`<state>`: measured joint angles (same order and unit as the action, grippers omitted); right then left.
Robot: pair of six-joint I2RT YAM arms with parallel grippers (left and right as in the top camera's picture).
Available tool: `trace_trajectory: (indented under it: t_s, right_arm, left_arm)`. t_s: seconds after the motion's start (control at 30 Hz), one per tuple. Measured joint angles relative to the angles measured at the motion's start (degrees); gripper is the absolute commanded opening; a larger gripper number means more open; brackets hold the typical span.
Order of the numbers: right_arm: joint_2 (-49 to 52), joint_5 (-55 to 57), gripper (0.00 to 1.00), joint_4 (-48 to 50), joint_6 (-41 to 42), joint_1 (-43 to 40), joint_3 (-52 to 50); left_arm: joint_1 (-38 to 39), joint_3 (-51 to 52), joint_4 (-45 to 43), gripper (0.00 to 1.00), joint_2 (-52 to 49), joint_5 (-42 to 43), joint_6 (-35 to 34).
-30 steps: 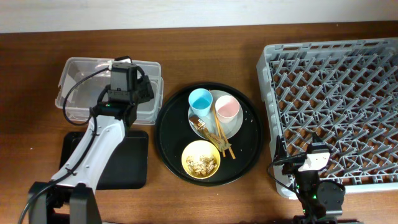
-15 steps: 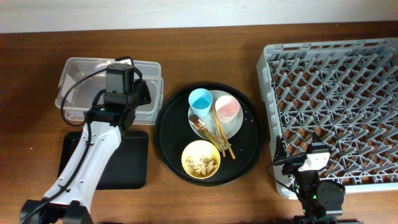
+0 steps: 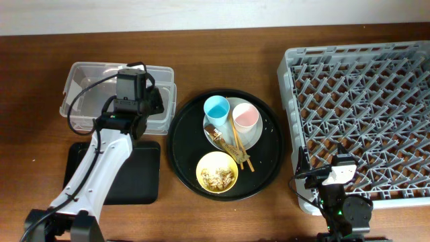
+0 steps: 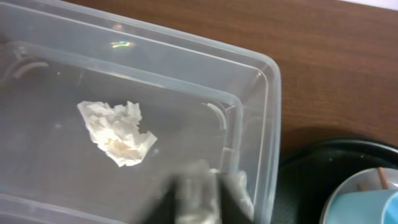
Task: Sort waste into correct bins and load items into the dishwasher rack
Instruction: 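Carry the second tissue into the clear plastic bin and release, then move the left gripper to the yellow bowl's rim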
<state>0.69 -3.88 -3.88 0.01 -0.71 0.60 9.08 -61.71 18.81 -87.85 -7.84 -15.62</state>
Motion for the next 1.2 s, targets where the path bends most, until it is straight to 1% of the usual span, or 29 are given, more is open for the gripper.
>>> trace_trajectory:
  t_s: [0.03,0.07,0.1,0.13,0.17,0.2,0.23,0.27,0.3,0.33,0.37,0.4,0.43,0.63,0.73,0.8,0.87,0.9,1.0,1.1,1.2]
  right_arm:
    - [0.0,0.0,0.98,0.0,0.0,0.0,0.0]
    - [0.0,0.0,0.98,0.0,0.0,0.0,0.0]
    - [0.0,0.0,0.98,-0.02,0.0,0.0,0.0]
    - [0.0,0.0,0.98,0.0,0.0,0.0,0.0]
    - [0.0,0.0,0.98,0.0,0.0,0.0,0.0]
    - [0.0,0.0,0.98,0.0,-0.02,0.0,0.0]
    - [0.0,-0.02,0.98,0.0,0.0,0.0,0.0]
    - [0.0,0.0,0.98,0.0,0.02,0.0,0.0]
    - [0.0,0.0,0.98,-0.02,-0.02,0.0,0.0]
    - [0.0,0.0,0.98,0.0,0.0,0.0,0.0]
    - [0.0,0.0,0.98,0.0,0.0,0.0,0.0]
    - [0.0,0.0,0.98,-0.02,0.0,0.0,0.0]
    - [0.0,0.0,0.98,0.0,0.0,0.0,0.0]
    - [0.0,0.0,0.98,0.0,0.0,0.0,0.0]
    - [0.0,0.0,0.98,-0.02,0.0,0.0,0.0]
    - [0.0,0.0,0.98,0.0,0.02,0.0,0.0]
    - [0.0,0.0,0.98,-0.02,-0.02,0.0,0.0]
    - [0.0,0.0,0.98,0.0,0.0,0.0,0.0]
    - [0.0,0.0,0.98,-0.02,-0.02,0.0,0.0]
    - [0.0,0.0,0.98,-0.02,-0.02,0.0,0.0]
    - [0.0,0.0,0.98,-0.02,0.02,0.0,0.0]
  left_arm:
    - [0.0,0.0,0.17,0.99,0.0,-0.04,0.09]
    - [0.0,0.0,0.39,0.0,-0.02,0.11,0.5]
    - [0.0,0.0,0.37,0.0,-0.02,0.44,1.2]
    - [0.0,0.0,0.26,0.0,-0.02,0.59,1.38]
    - [0.0,0.0,0.26,0.09,-0.02,0.9,2.03]
    - [0.0,0.0,0.61,0.84,-0.02,1.7,2.84]
    - [0.0,0.0,0.76,1.0,-0.02,1.95,3.06]
    - [0.0,0.0,0.9,0.84,-0.11,2.23,3.87]
    - [0.0,0.0,0.76,0.15,-0.17,2.43,3.96]
    - [0.0,0.0,0.22,0.0,-0.46,2.43,4.11]
    - [0.0,0.0,-0.57,0.0,-0.83,2.43,4.07]
    - [0.0,0.0,-0.83,0.45,-1.22,2.43,4.31]
    - [0.0,0.0,-0.83,1.0,-1.55,2.45,4.52]
    - [0.0,0.0,0.31,1.0,-1.7,3.82,5.4]
    - [0.0,0.0,1.36,0.99,0.24,7.41,5.4]
    - [0.15,0.0,2.97,0.99,4.87,11.65,5.38]
    - [0.61,-0.02,6.01,1.0,10.21,15.37,5.38]
    - [1.22,-0.04,9.14,1.0,13.31,17.57,5.38]
    - [3.67,-0.07,15.56,1.0,18.6,21.29,5.35]
    - [7.96,-0.07,20.55,1.0,20.63,23.74,5.27]
    - [11.74,-0.02,21.81,1.0,20.59,25.29,5.11]
